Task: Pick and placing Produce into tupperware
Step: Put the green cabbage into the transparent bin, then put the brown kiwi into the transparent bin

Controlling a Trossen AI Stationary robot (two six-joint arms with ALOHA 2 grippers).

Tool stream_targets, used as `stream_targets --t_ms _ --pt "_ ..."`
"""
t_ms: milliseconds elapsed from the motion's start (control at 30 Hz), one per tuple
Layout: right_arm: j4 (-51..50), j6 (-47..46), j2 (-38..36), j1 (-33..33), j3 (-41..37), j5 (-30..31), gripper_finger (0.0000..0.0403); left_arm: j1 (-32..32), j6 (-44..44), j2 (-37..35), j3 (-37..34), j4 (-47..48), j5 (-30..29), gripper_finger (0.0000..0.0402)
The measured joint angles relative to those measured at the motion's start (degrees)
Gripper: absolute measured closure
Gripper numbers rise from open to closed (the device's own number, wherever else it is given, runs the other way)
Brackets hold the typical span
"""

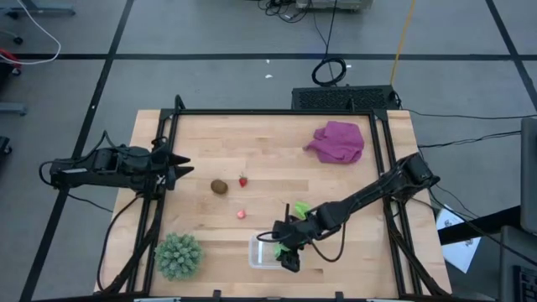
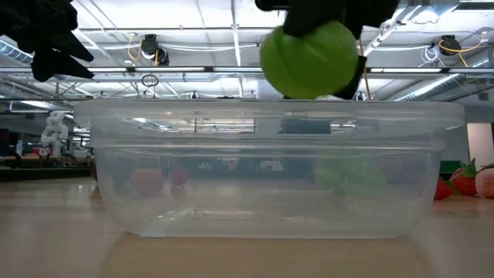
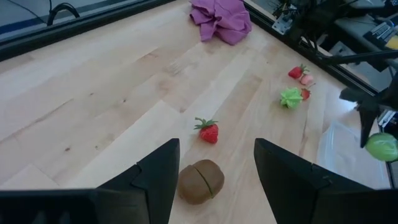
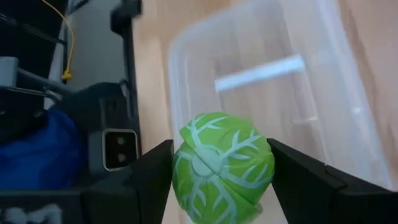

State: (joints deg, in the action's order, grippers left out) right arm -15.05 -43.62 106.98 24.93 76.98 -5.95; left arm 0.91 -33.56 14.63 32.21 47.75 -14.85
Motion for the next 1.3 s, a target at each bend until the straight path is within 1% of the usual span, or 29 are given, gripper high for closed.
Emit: stream_targets --t_ms 200,333,633,933,1167,1300 --pt "-0.17 -0.52 0.00 -0.51 -1.81 0.27 0.0170 0.00 0.11 -0.01 0.00 0.01 0.00 0.0190" --pt "0.05 0.69 0.00 -1.25 -1.93 1.68 0.0170 0.00 0.75 -0.01 0.00 0.01 -0.07 0.0190" --pt "-0.67 1.44 2.42 -2.40 -1.93 1.37 0.0169 0.00 1.76 -0.01 0.00 0.01 -0.22 0.0190" --pt "-0.17 2.77 2.36 -2.40 -1.93 1.24 0.0168 0.00 1.81 -0.01 0.00 0.01 -0.22 0.0190" --pt "-0.19 2.83 2.36 -2.38 -1.93 1.21 0.0138 -0.01 1.81 -0.01 0.00 0.01 -0.24 0.0190" --pt "-0.17 2.42 2.36 -2.38 -1.91 1.20 0.0132 0.00 1.81 -0.01 0.00 0.01 -0.22 0.0190"
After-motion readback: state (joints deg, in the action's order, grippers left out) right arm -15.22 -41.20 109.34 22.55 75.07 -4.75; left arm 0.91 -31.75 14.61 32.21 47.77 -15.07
